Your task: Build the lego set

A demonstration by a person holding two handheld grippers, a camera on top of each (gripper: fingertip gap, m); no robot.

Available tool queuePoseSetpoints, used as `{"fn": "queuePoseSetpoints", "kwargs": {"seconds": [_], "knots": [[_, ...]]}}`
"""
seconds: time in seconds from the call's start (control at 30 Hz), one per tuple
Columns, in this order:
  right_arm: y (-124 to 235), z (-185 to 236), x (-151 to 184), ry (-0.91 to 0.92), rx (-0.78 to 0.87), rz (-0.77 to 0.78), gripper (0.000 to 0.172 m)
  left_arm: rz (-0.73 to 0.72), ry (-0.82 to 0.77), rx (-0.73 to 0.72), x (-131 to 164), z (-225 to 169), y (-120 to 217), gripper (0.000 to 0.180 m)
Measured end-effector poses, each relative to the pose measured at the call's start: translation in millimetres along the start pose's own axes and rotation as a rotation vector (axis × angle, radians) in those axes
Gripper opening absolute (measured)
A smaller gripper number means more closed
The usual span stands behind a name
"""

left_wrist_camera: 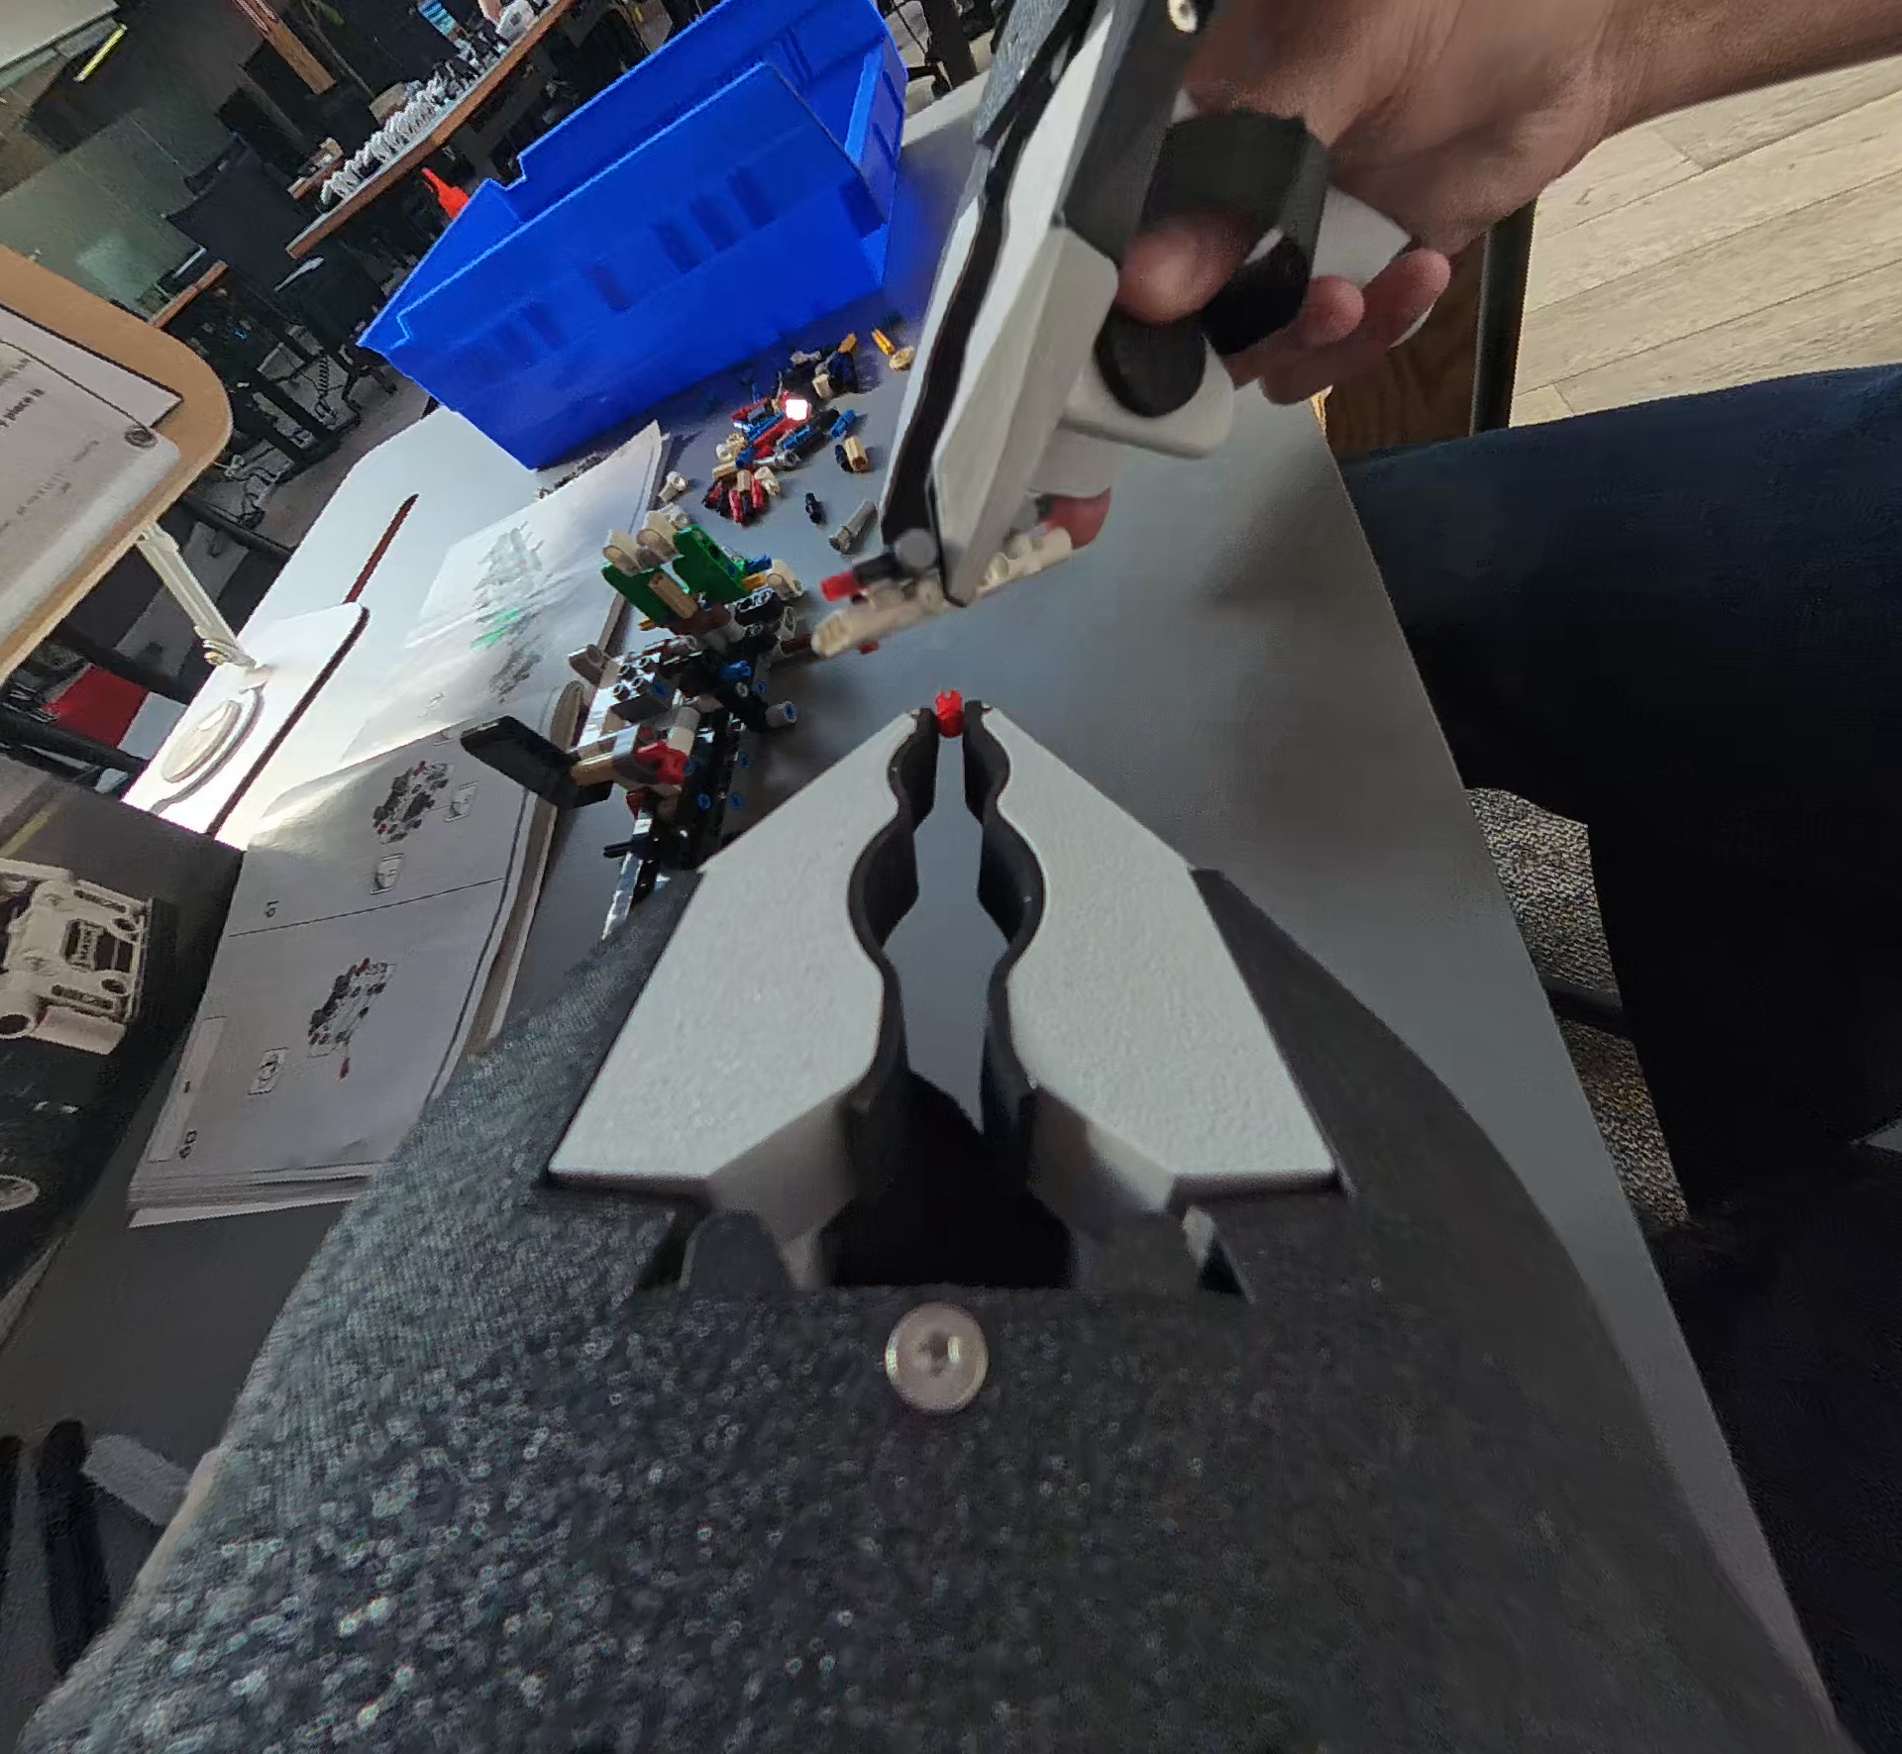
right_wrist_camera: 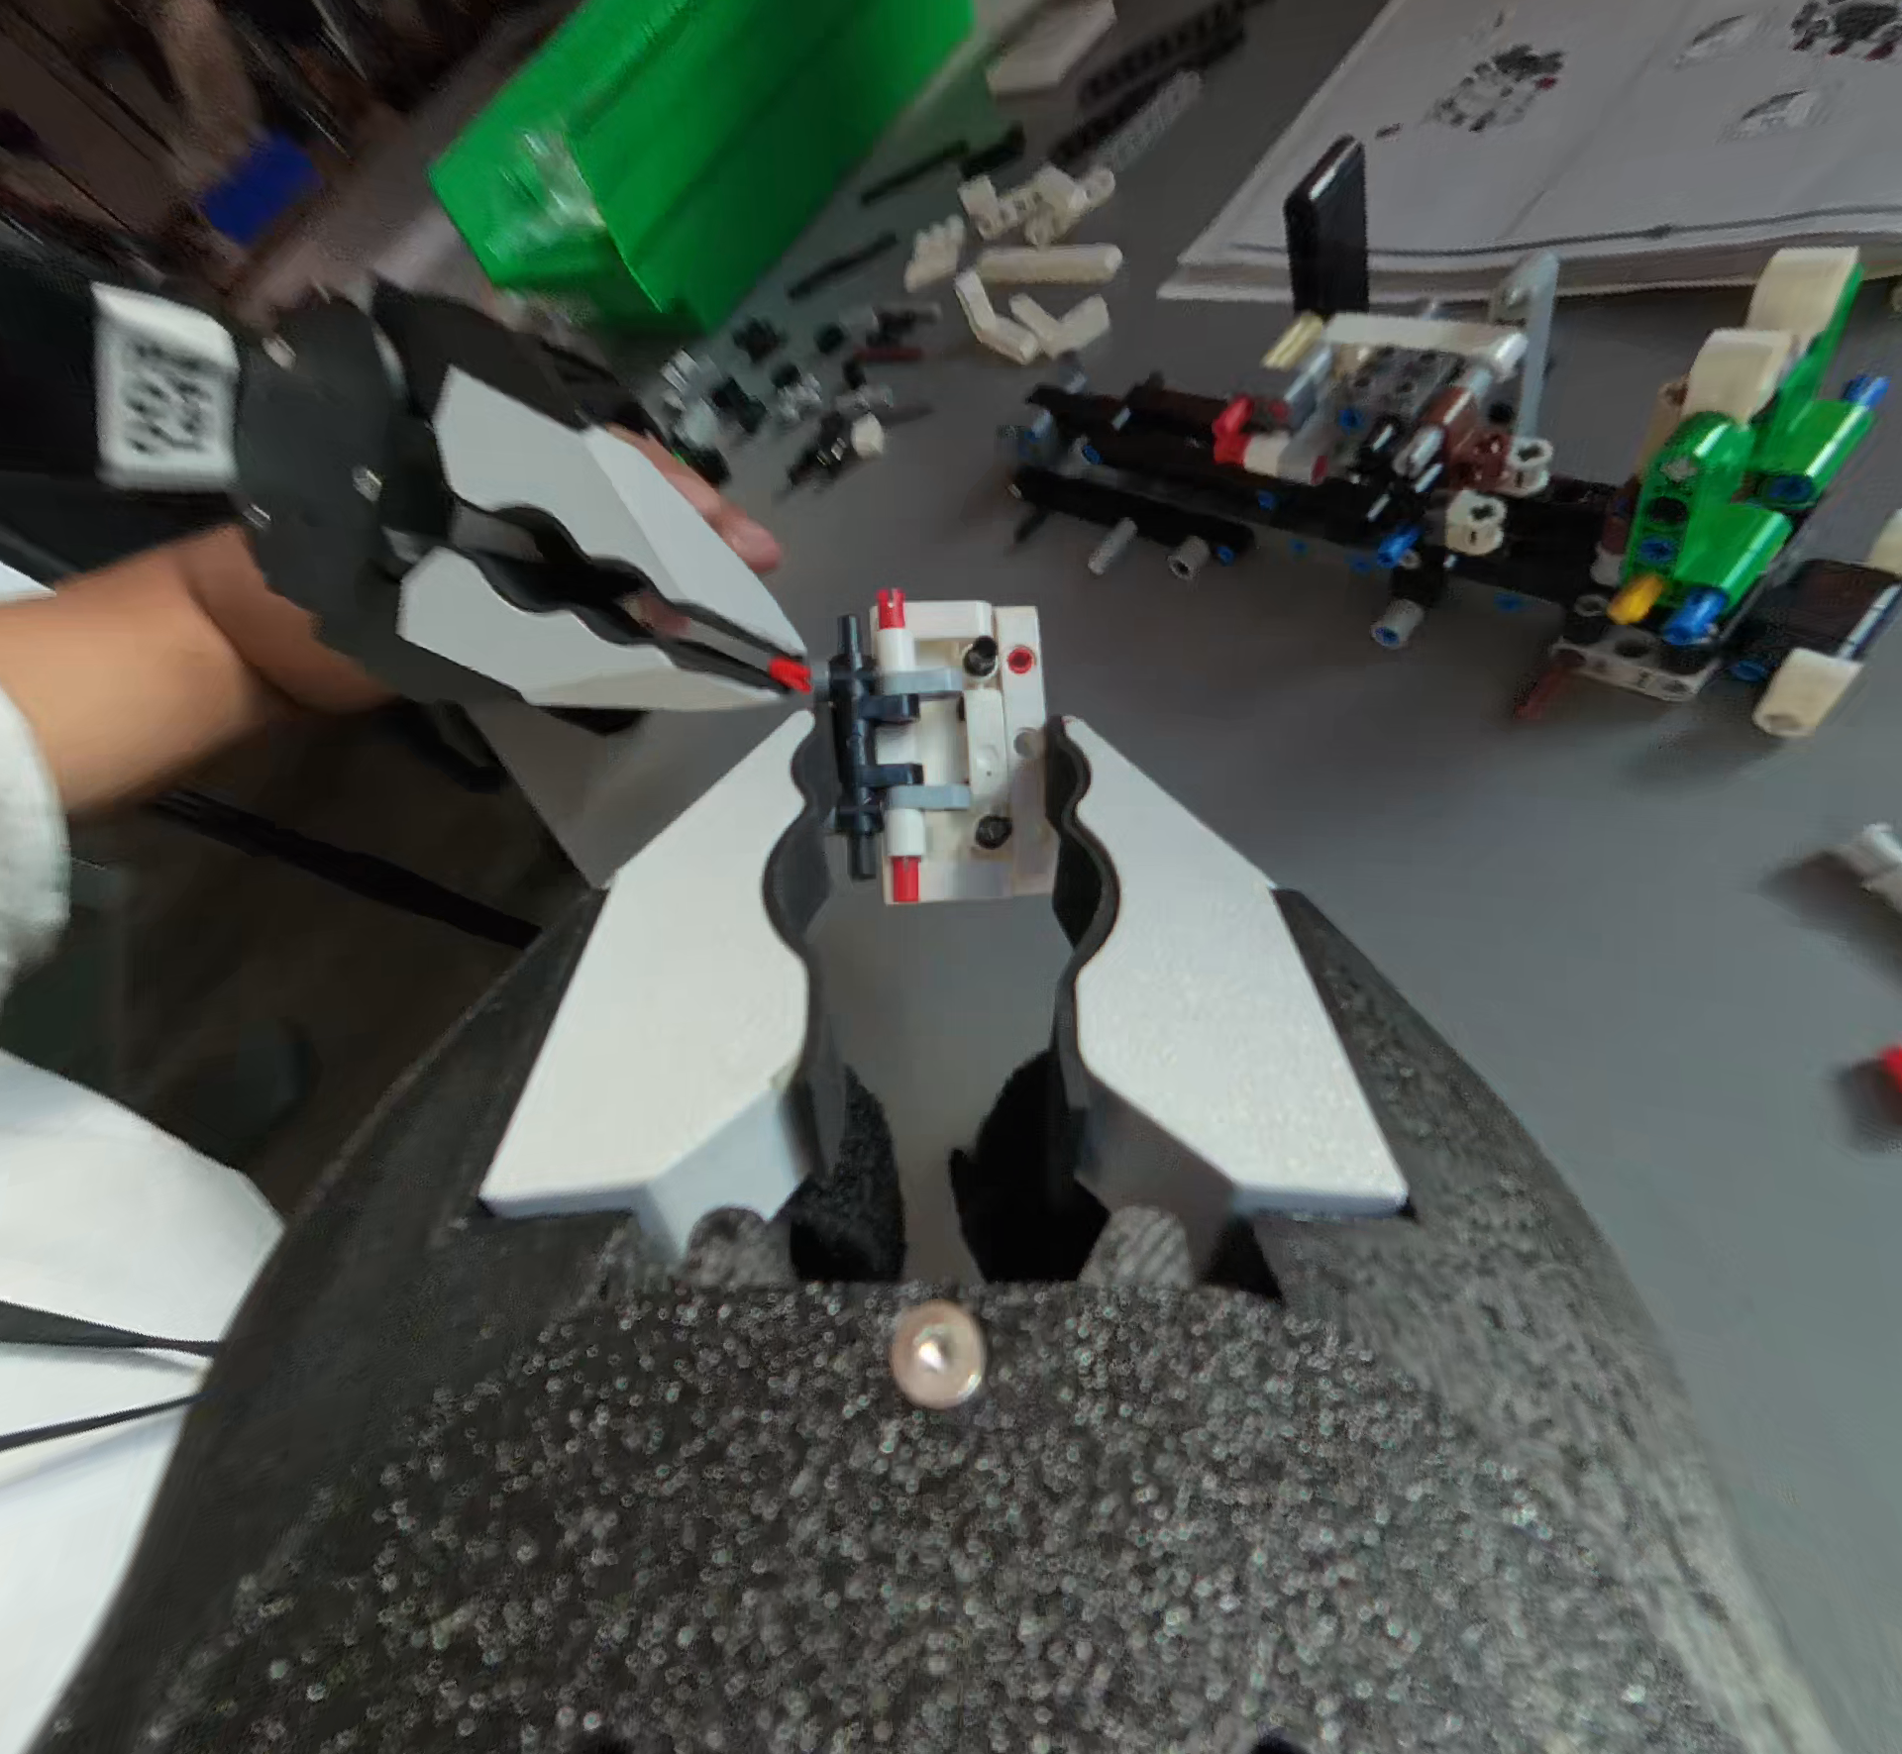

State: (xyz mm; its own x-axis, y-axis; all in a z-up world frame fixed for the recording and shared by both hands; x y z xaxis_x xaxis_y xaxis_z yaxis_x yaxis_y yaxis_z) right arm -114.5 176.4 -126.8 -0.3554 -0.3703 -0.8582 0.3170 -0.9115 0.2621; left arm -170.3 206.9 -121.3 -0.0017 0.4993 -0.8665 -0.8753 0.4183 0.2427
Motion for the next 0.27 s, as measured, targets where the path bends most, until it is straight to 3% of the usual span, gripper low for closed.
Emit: {"fn": "queuePoseSetpoints", "kwargs": {"seconds": [0.13,0.27], "knots": [[-0.1,19.7,-38.8,-0.400,-0.349,-0.242,0.038,-0.133,-0.031,-0.118,-22.6,16.4,13.1,0.002],[-14.4,30.9,-54.7,-0.572,-0.538,-0.349,0.039,-0.184,-0.001,-0.201,-32.2,31.6,23.5,0.002]]}}
Point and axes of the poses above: each gripper's, where its closed fingertips meet, y back along the fingers, x out of its underside, z = x × y across the jaws, the point moved 2 cm from there along y, back along the fingers, and after that the axes turned 8 degrees about -z, right-handed, at the moved point
